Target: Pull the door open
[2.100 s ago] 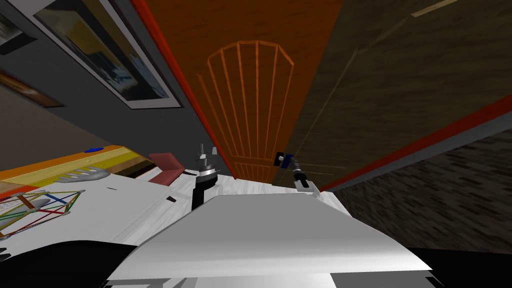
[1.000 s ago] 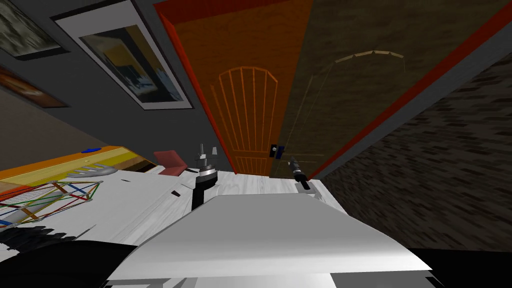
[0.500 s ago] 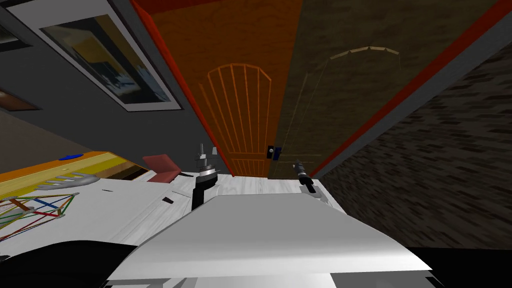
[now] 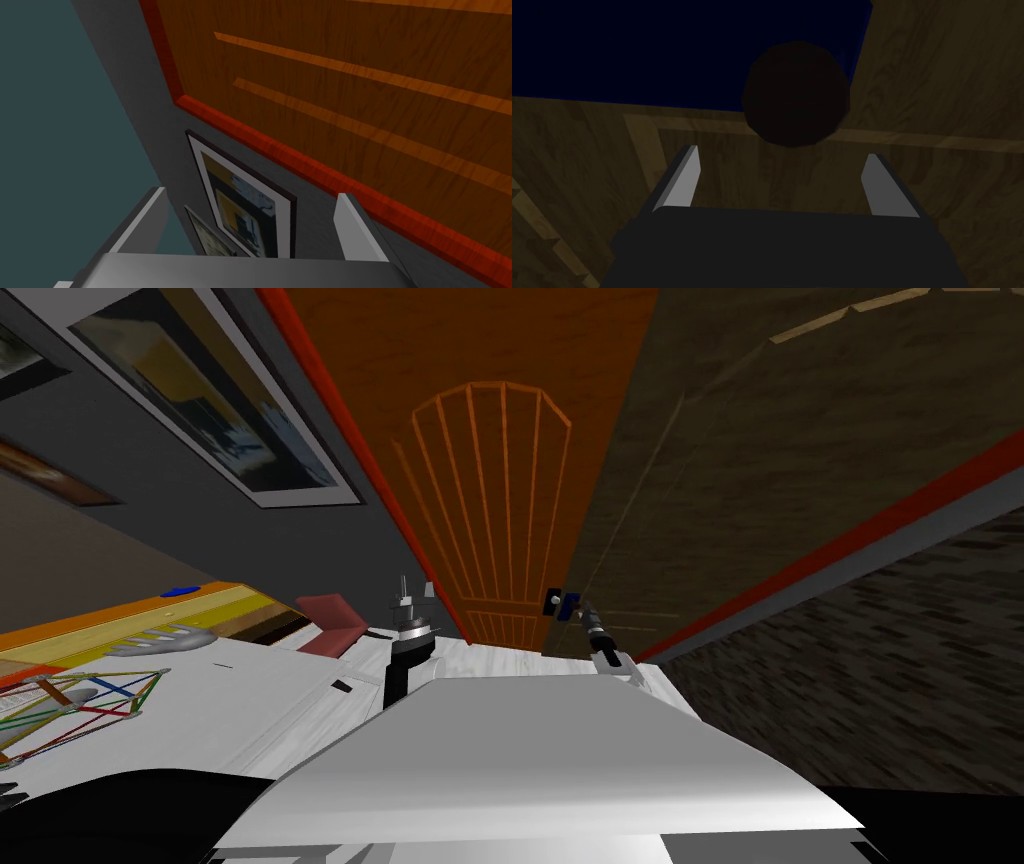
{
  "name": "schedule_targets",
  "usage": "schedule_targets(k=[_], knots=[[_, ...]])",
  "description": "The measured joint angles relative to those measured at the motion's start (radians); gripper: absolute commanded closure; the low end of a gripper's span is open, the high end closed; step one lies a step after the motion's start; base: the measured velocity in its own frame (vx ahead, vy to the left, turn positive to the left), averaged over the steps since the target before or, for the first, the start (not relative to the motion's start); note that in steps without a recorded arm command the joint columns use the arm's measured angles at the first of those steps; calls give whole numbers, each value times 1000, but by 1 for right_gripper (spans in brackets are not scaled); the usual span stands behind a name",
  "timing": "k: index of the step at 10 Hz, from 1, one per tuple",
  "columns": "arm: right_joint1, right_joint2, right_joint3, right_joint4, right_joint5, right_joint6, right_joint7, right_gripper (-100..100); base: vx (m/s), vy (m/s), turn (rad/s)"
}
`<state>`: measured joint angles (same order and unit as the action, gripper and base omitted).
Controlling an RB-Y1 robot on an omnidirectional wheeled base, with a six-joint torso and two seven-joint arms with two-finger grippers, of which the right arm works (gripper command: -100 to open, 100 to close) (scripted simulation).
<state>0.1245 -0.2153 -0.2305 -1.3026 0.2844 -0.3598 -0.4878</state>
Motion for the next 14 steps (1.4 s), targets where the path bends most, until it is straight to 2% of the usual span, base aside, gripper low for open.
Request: schedule_targets(k=[1,6,7,9,11,14], knots=[[-2,1,2,-2,0,0,0,100,-11,-3,-39],[-1,-1,-2,-1,0,0,0,100,-18,-7,-4],[0,-1,-2,0,0,1,0,-100,-101,-39,-131],[15,-8,-17,10,-1,-4,-1,-100,-174,-70,-62],[28,-16,-17,-2,0,4,-10,-100,-171,18,14],[45,-20,8,-37,8,6,-33,-100,-186,74,86]])
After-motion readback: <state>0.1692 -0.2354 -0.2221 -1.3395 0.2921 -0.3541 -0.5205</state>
